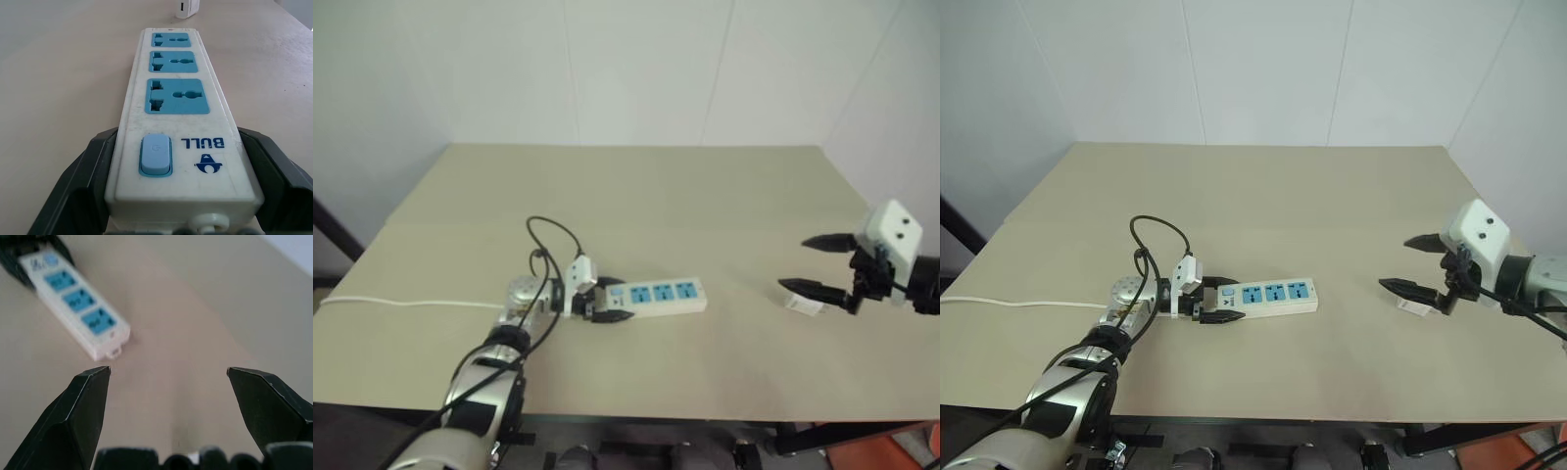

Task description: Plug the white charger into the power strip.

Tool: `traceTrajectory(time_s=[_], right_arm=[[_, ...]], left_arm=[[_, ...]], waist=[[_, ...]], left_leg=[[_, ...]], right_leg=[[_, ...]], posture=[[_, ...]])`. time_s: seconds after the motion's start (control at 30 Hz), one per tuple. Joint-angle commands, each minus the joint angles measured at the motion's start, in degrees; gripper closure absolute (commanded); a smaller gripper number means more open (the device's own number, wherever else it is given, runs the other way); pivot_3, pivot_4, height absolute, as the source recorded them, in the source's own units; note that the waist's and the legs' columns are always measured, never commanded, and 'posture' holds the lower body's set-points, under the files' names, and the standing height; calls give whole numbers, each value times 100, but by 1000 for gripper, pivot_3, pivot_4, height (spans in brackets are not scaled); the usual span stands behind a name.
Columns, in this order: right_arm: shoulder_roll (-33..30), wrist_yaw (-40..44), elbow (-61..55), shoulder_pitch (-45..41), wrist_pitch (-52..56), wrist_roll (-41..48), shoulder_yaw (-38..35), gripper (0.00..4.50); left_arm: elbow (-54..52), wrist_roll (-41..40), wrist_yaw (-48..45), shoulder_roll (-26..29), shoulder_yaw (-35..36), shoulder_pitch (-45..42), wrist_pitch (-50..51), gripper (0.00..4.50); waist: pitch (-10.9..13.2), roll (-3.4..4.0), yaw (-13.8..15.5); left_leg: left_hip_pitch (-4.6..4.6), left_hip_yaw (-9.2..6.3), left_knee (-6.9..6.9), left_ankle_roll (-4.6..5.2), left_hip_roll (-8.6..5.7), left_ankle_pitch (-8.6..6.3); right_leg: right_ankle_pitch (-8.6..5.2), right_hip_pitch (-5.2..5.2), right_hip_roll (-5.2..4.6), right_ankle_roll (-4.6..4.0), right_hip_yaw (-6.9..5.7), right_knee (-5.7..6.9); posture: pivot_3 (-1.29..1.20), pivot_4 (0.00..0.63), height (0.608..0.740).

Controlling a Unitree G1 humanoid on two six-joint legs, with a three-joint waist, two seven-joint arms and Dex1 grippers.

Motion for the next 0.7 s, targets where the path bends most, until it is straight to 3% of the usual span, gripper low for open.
traceTrajectory(time_s=[0.03, 0.2, 0.33, 0.47, 0.7], right_arm=[[-404, 770, 919, -774, -726, -915, 914, 0], [48, 1530, 2779, -2685, -1570, -2381, 2462, 0], [675, 1719, 4301, -3774, -2176, -3250, 3169, 0], [1201, 1544, 5602, -4433, -2697, -3974, 3651, 0], [1643, 1561, 6524, -4874, -3155, -4480, 3849, 0]], left_arm=[[-257, -3, -32, -227, -189, 153, 285, 1212], [-444, 3, 128, -424, -258, 215, 434, 1212], [-541, -8, 172, -428, -280, 274, 476, 1212], [-718, -48, 221, -349, -280, 404, 519, 1212], [-1045, -87, 321, -262, -282, 597, 646, 1212]], waist=[[-6, 12, -13], [-11, 21, -25], [-12, 22, -18], [-13, 24, -12], [-14, 27, -101]], left_leg=[[1, 4, 1, 0, 0, 0], [6, 11, 1, -1, 0, 0], [4, 13, 0, -2, -1, 1], [0, 14, -1, -3, -3, 1], [4, 14, -2, -3, -3, 1]], right_leg=[[0, 0, 0, 0, 3, 0], [-1, 1, -1, 4, 8, -2], [1, -4, -1, 2, 12, -3], [16, -7, -3, -22, 12, -5], [26, -8, -2, -39, 15, 1]], posture=[[0, 150, 740], [0, 150, 740], [0, 150, 740], [0, 150, 740], [0, 150, 740]])
